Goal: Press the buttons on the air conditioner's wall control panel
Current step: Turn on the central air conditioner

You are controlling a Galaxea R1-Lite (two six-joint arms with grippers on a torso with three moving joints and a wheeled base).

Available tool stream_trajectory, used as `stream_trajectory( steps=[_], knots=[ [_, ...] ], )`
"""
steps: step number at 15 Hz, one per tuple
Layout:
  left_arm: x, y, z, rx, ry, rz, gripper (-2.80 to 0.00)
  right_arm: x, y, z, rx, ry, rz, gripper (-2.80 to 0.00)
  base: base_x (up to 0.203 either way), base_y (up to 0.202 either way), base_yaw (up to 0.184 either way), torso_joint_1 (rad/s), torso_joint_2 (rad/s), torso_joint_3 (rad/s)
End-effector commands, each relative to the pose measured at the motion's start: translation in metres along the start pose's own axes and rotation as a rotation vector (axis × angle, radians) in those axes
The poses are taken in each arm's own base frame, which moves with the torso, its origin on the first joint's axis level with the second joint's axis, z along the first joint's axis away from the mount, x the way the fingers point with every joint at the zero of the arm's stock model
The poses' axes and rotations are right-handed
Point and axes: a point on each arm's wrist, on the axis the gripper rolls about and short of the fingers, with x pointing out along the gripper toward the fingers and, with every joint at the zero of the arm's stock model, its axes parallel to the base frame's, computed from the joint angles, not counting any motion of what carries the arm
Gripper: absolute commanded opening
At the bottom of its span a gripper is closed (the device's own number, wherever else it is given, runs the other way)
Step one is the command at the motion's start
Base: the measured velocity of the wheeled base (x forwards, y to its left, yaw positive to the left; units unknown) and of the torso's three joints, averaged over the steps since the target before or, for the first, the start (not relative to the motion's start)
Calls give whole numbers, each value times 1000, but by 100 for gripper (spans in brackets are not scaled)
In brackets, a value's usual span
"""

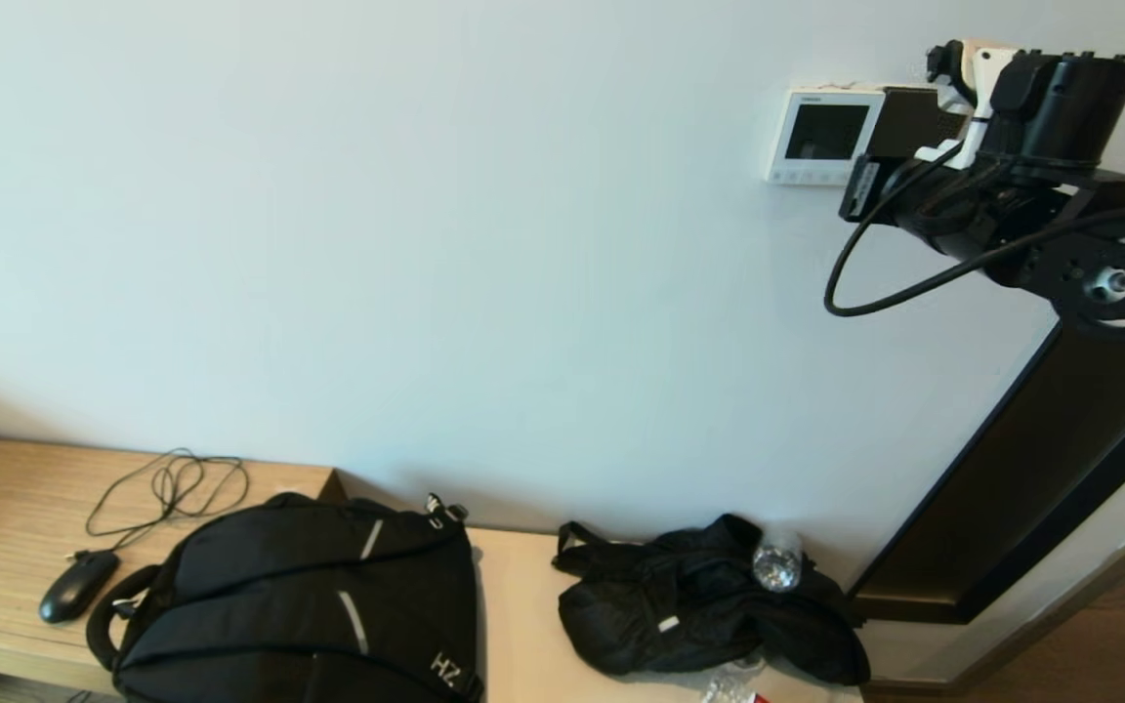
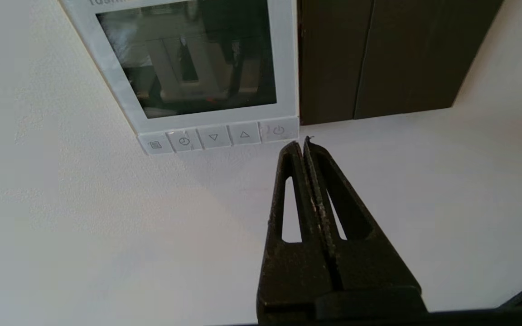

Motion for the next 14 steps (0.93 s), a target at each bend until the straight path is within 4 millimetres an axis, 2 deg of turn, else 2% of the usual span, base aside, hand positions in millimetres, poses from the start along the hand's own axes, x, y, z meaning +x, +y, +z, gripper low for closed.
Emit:
stream_trajectory(
  steps=[1, 14],
  knots=[
    [0, 0, 0, -1, 1, 2, -280, 17, 6, -15, -24, 22, -10, -280, 0, 0, 0, 0, 0, 0],
    [0, 0, 0, -1, 1, 1, -280, 32, 10, -20, -19, -1, -24, -280, 0, 0, 0, 0, 0, 0]
  ],
)
